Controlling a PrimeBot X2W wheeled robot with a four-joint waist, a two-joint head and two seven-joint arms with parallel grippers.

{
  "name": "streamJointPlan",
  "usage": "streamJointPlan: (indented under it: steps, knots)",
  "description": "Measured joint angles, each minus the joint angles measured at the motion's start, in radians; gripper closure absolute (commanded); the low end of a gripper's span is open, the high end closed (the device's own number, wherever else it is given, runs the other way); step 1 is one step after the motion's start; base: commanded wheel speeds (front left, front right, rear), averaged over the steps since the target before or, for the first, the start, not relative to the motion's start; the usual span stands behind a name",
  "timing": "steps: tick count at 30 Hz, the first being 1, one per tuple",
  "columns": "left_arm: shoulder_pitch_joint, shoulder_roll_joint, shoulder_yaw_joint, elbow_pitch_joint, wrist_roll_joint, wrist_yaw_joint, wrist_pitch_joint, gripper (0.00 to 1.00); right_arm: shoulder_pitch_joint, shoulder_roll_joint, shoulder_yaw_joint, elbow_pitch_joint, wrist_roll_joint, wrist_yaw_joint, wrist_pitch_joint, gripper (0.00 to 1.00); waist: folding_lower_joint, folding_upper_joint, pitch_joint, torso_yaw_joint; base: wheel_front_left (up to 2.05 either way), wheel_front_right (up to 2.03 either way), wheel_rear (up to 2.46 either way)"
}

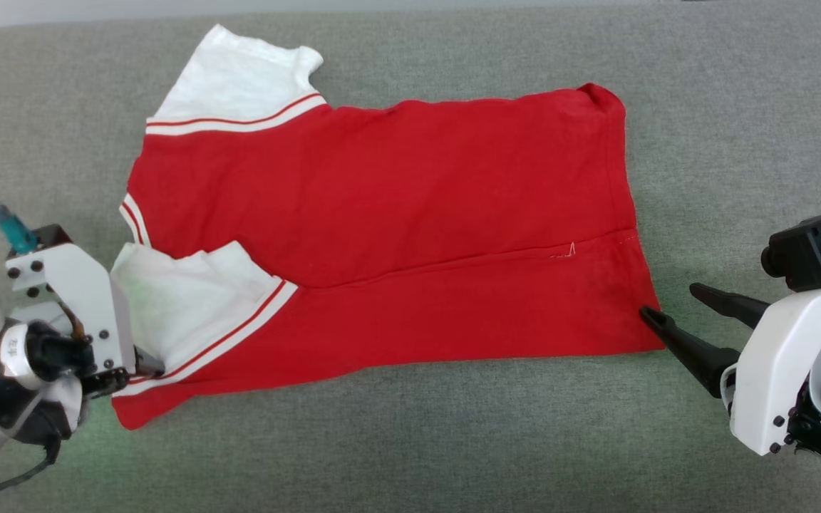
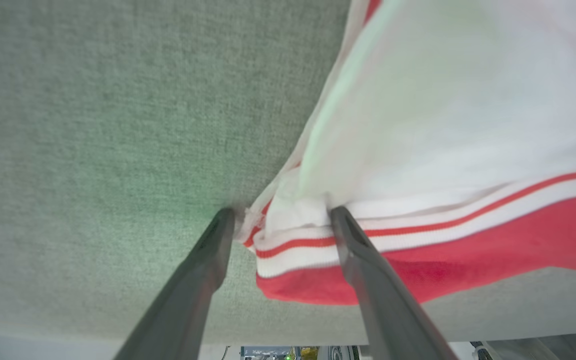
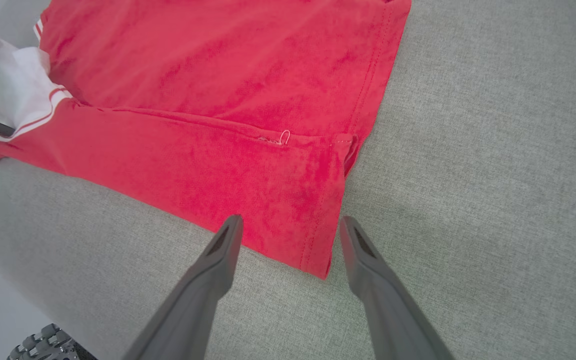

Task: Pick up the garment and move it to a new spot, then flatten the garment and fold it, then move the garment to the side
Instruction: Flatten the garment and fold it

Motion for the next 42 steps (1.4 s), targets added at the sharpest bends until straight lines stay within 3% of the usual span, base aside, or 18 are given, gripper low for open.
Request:
streamJointPlan:
  steps: [3, 4, 5, 20, 34, 36, 42]
  knots:
    - [0.015, -0.001, 0.015, -0.010, -0.026, -0.004, 0.007, 0.00, 0.002, 0.000, -0.007, -0.012, 0.003, 0.000, 0.003, 0.00, 0.0000, 0.0000, 0.009, -0.002, 0.00, 0.00, 0.00]
    - [0.022, -0.007, 0.031, -0.002, -0.046, -0.004, -0.006, 0.32, 0.002, 0.000, -0.008, -0.016, 0.003, 0.000, 0.007, 0.00, 0.0000, 0.0000, 0.013, -0.003, 0.00, 0.00, 0.00]
    - [0.031, -0.012, 0.041, 0.004, -0.060, -0.005, -0.012, 1.00, 0.002, 0.000, -0.009, -0.018, 0.003, 0.000, 0.011, 0.00, 0.0000, 0.0000, 0.017, -0.003, 0.00, 0.00, 0.00]
    - [0.012, -0.027, 0.045, -0.001, -0.044, -0.056, -0.018, 1.00, -0.002, 0.005, -0.026, -0.033, -0.002, 0.000, 0.186, 0.00, 0.0000, 0.0000, 0.063, 0.003, 0.00, 0.00, 0.00]
    - [-0.045, -0.077, 0.035, 0.009, -0.003, -0.102, -0.019, 1.00, -0.125, 0.007, 0.044, 0.204, -0.041, 0.000, 0.183, 0.00, 0.0000, 0.0000, 0.117, 0.051, 0.00, 0.00, 0.00]
    - [-0.047, -0.085, 0.035, 0.020, -0.002, -0.111, -0.021, 1.00, -0.135, 0.002, 0.057, 0.227, -0.032, 0.000, 0.172, 1.00, 0.0000, 0.0000, 0.118, 0.056, 0.00, 0.00, 0.00]
    - [-0.038, -0.103, 0.035, 0.053, -0.007, -0.128, -0.041, 1.00, -0.146, -0.019, 0.065, 0.277, -0.006, 0.000, 0.162, 1.00, 0.0000, 0.0000, 0.094, 0.062, 0.00, 0.00, 0.00]
